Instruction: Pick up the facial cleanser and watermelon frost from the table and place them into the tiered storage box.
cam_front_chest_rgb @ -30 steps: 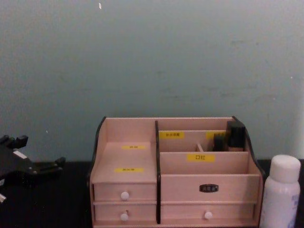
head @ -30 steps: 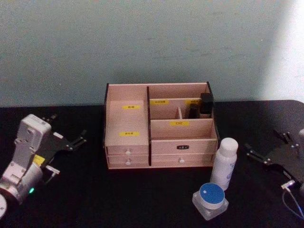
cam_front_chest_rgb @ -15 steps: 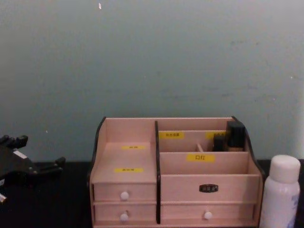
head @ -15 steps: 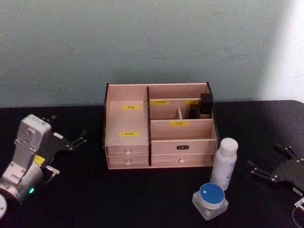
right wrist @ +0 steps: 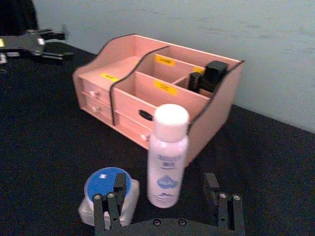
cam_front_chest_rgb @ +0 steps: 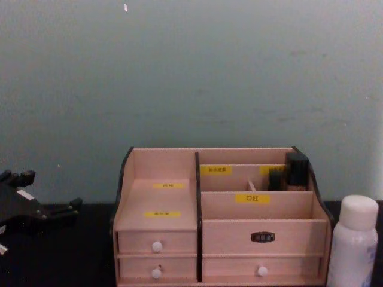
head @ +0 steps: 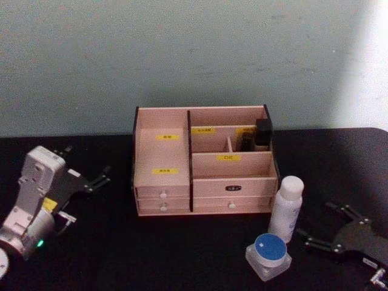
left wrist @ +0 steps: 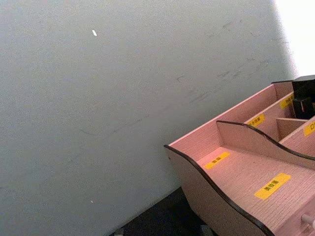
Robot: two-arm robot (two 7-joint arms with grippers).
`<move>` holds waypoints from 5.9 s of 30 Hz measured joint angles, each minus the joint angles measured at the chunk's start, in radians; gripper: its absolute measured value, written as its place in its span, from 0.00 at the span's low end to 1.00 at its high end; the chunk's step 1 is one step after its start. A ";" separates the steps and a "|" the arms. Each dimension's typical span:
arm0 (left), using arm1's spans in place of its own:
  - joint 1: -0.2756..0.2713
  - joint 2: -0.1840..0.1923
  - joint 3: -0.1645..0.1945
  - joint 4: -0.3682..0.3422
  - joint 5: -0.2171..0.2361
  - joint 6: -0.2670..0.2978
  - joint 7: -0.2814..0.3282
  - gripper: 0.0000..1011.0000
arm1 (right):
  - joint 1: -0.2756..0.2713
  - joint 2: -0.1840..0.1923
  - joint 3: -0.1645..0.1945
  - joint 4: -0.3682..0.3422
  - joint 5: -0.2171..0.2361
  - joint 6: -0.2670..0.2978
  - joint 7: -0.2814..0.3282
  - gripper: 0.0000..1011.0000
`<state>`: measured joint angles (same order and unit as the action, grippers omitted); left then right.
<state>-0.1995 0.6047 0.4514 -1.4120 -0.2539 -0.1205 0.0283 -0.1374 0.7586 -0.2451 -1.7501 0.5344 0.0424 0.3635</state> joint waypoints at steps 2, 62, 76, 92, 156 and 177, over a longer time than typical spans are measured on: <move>0.000 0.000 0.000 0.000 0.000 0.000 0.000 0.99 | 0.004 -0.004 -0.003 0.000 0.001 0.005 0.012 0.99; 0.000 0.000 0.000 0.000 0.000 0.000 0.000 0.99 | 0.157 -0.186 -0.037 0.146 -0.093 0.044 0.054 0.99; 0.000 0.000 0.000 0.000 0.000 0.000 0.000 0.99 | 0.156 -0.185 -0.036 0.145 -0.091 0.044 0.054 0.70; 0.000 0.000 0.000 0.000 0.000 0.000 0.000 0.99 | 0.155 -0.185 -0.036 0.145 -0.090 0.044 0.054 0.58; 0.000 0.000 0.000 0.000 0.000 0.000 0.000 0.99 | 0.444 -0.216 -0.109 0.096 0.008 0.154 0.053 0.58; 0.000 0.000 0.000 0.000 0.000 0.000 0.000 0.99 | 0.640 -0.360 -0.204 0.335 -0.050 0.189 0.041 0.58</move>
<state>-0.1996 0.6047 0.4514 -1.4120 -0.2539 -0.1205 0.0283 0.5024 0.3991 -0.4489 -1.4151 0.4843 0.2316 0.4046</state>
